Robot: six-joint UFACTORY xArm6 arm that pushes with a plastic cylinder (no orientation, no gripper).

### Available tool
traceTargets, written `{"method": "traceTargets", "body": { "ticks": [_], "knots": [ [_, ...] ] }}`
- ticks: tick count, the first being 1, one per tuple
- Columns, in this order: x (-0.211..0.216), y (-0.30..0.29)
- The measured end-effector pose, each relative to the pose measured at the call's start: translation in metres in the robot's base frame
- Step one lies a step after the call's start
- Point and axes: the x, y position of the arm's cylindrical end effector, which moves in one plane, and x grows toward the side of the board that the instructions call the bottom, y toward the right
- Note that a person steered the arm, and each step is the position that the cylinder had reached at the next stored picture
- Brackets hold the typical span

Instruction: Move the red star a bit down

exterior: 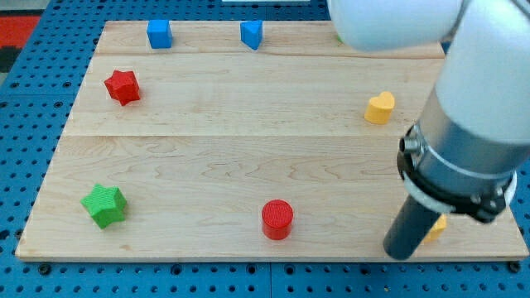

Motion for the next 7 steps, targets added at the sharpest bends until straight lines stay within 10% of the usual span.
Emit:
{"method": "traceTargets", "body": {
  "ticks": [5,7],
  "knots": [
    [-0.054,0.11],
    [-0.153,-0.045]
  ]
}}
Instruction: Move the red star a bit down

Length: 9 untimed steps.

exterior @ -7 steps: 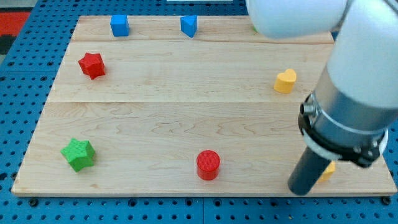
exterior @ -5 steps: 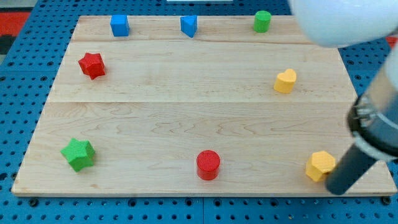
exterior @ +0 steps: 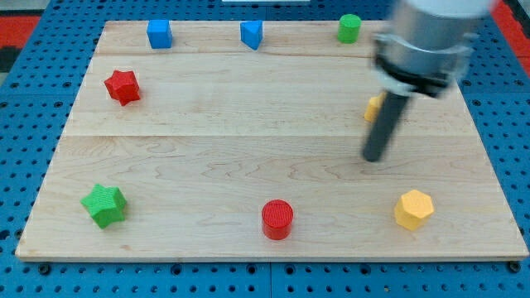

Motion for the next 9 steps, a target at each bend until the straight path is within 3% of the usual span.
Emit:
{"method": "traceTargets", "body": {
  "ticks": [2,3,4,5,6,7,8,9],
  "knots": [
    [-0.1,-0.178],
    [-0.157,-0.229],
    [-0.172,-0.27],
    [-0.117,-0.286],
    [-0.093,-0.298],
    [-0.138,-0.275],
    [-0.158,-0.335],
    [-0.122,-0.356]
  ]
}}
